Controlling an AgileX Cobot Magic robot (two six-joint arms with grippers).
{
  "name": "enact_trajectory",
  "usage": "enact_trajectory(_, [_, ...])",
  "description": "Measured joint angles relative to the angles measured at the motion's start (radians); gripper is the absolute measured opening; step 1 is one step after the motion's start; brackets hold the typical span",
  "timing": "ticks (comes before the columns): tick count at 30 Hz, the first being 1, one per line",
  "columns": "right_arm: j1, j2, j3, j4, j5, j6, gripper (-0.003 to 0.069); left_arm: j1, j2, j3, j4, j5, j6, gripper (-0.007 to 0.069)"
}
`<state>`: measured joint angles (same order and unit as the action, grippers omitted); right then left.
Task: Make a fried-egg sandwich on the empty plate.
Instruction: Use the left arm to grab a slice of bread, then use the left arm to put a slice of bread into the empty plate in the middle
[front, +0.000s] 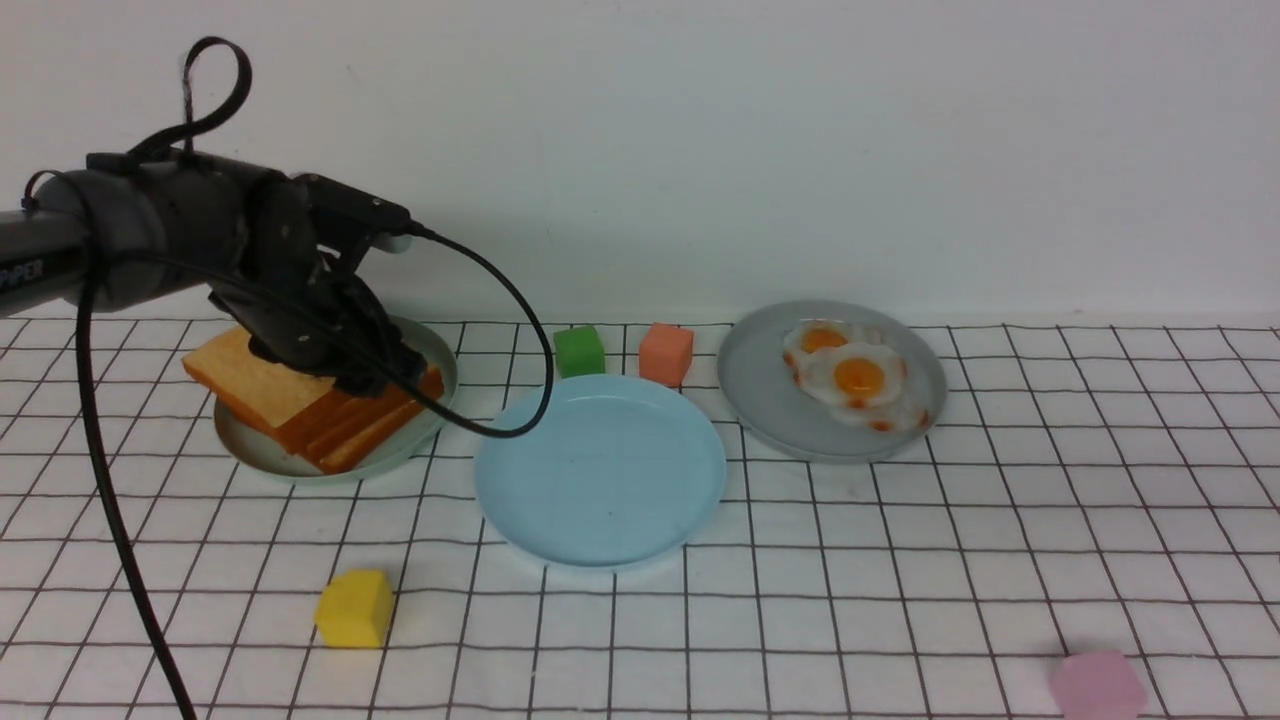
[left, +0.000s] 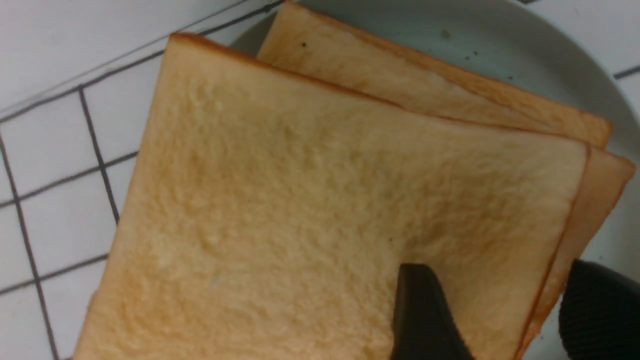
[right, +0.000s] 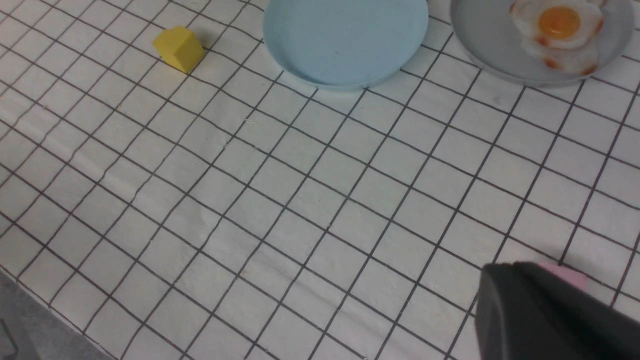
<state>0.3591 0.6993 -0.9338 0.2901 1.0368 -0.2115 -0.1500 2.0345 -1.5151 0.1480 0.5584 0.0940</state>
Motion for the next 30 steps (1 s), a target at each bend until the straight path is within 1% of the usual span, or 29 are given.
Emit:
enact_trajectory(3, [0.000,0.000,0.000,0.008,0.000,0.000,0.0027,0.000,0.000,-0.001,0.004,-0.002,-0.033,0.0353])
enact_trajectory(7, [0.000,0.000,0.000,0.011,0.000,0.000,0.0032,0.000,0.000,-0.004,0.007,-0.002,-0.042,0.0185])
enact_trajectory(8, [0.000,0.000,0.000,0.011,0.000,0.000,0.0033,0.000,0.000,-0.004,0.007,-0.004,-0.041,0.0155])
enact_trajectory(9, [0.000,0.000,0.000,0.011,0.001,0.000,0.0034,0.000,0.000,-0.004,0.007,-0.006,-0.041,0.0093])
enact_trajectory(11, [0.000,0.000,0.000,0.011,0.002,0.000,0.0036,-0.001,0.000,-0.005,0.007,-0.008,-0.039,0.0032])
enact_trajectory(12, [0.000,0.000,0.000,0.011,0.003,0.000,0.0038,-0.001,0.000,-0.005,0.007,-0.008,-0.039,0.0020])
enact_trajectory(16, [0.000,0.000,0.000,0.013,0.003,0.000,0.0043,-0.012,-0.015,-0.012,0.013,0.022,-0.038,0.0021])
enact_trajectory(21, [0.000,0.000,0.000,0.013,0.003,0.000,0.0043,-0.050,-0.100,-0.012,0.007,0.080,-0.044,0.0021])
enact_trajectory(24, [0.000,0.000,0.000,0.010,0.003,0.000,0.0047,-0.129,-0.187,-0.013,-0.015,0.116,-0.048,0.0021])
enact_trajectory(26, [0.000,0.000,0.000,0.007,0.003,0.000,0.0049,-0.201,-0.222,-0.017,-0.047,0.142,-0.048,0.0021])
enact_trajectory(30, [0.000,0.000,0.000,0.006,0.003,0.000,0.0053,-0.335,-0.201,-0.019,-0.102,0.165,-0.048,0.0021])
